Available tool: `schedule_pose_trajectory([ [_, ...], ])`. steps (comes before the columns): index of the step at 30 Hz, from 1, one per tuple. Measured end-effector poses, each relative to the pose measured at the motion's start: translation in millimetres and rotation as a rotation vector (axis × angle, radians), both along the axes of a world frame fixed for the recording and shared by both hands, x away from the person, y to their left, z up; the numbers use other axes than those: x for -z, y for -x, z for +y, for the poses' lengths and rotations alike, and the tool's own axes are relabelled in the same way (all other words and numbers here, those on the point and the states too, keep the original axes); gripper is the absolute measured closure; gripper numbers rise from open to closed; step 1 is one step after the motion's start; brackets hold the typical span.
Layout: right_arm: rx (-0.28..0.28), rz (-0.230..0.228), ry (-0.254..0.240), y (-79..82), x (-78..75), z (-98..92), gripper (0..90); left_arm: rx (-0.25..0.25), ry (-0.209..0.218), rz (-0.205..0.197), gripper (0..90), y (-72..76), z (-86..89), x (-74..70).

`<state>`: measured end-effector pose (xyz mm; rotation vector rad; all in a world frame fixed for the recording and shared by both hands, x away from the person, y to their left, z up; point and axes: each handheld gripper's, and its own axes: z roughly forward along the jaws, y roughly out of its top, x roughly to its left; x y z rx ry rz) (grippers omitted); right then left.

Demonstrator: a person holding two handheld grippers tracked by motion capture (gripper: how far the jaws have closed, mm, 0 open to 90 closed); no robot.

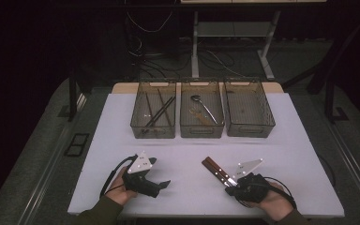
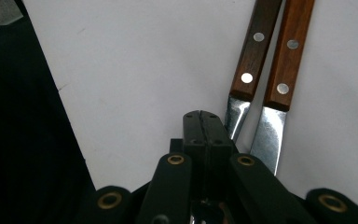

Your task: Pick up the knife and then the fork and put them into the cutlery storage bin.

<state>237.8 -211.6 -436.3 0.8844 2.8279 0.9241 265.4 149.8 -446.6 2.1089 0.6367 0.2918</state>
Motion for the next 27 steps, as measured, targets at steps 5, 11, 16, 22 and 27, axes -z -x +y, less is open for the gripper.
schedule_pose_trajectory([
  [5, 0.004, -0.007, 0.014, -0.3, -0.6, -1.5, 90.0, 0.001, -0.001, -0.001, 5.9, 0.2, 0.0, -0.1],
  [11, 0.017, -0.018, 0.024, -3.0, -0.8, -6.0, 90.0, 0.001, -0.001, -0.001, 5.9, 0.2, -0.1, -0.1],
  [16, 0.024, -0.016, 0.019, -5.6, -0.5, -10.0, 90.0, 0.001, 0.0, -0.001, 5.9, 0.3, -0.4, -0.1],
  [22, 0.016, -0.017, 0.013, -6.6, -0.3, -11.2, 89.9, 0.002, 0.002, -0.002, 5.9, 0.3, -0.7, -0.1],
  [27, 0.028, -0.037, -0.036, -9.4, -7.2, -16.7, 83.4, -0.003, 0.009, -0.001, 5.9, 0.5, -1.3, 0.4],
])
